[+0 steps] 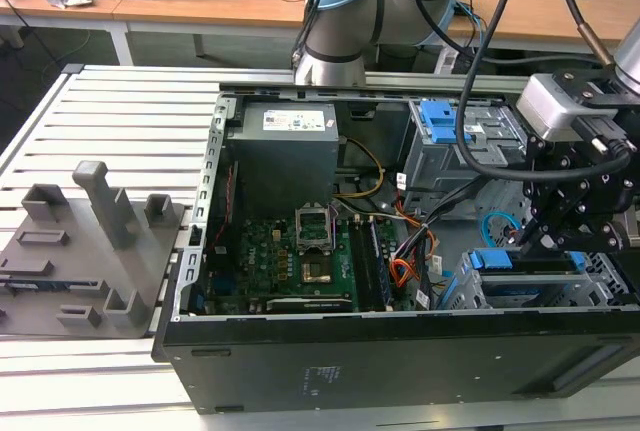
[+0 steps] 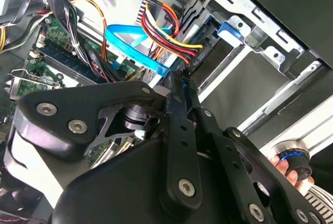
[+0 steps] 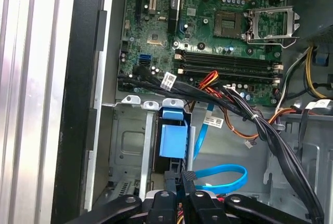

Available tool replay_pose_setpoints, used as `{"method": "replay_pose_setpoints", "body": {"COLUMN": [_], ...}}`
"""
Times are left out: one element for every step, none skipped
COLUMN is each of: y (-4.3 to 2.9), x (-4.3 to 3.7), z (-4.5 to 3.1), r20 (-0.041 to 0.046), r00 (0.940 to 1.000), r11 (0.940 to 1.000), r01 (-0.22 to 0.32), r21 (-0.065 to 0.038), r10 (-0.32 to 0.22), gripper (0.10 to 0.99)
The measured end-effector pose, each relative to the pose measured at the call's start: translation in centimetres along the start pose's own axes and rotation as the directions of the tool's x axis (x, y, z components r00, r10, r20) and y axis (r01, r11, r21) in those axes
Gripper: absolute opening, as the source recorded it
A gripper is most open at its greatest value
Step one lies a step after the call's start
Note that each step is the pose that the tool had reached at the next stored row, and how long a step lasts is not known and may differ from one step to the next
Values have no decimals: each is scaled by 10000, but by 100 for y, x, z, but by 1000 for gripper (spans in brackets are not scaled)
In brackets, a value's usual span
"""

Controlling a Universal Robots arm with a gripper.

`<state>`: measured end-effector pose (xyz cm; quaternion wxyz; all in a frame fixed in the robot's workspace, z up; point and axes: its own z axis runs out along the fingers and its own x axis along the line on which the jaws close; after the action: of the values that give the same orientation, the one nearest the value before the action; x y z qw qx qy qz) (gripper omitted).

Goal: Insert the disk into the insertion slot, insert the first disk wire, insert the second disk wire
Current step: 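Insert the second disk wire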

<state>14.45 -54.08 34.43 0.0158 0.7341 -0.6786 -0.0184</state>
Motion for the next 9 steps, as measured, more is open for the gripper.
{"method": "replay_pose_setpoints", "body": {"y": [-1,-2,-3,-4,-5,-6,-7,-7,-8], "x": [0,0,0,-1,0,0,0,1,2], "z": [4,9,12,19,19,20,23,27,33], "r20": [8,20,26,40,36,34,35,39,42], "r00": [10000,10000,10000,10000,10000,10000,10000,10000,10000], "r11": [10000,10000,10000,10000,10000,10000,10000,10000,10000], "r01": [-10,-28,-44,-54,-66,-74,-75,-76,-76], "r21": [1,3,3,3,2,2,3,3,3], "r10": [10,28,44,54,66,74,75,76,76], "gripper": [161,161,161,161,161,161,161,161,161]}}
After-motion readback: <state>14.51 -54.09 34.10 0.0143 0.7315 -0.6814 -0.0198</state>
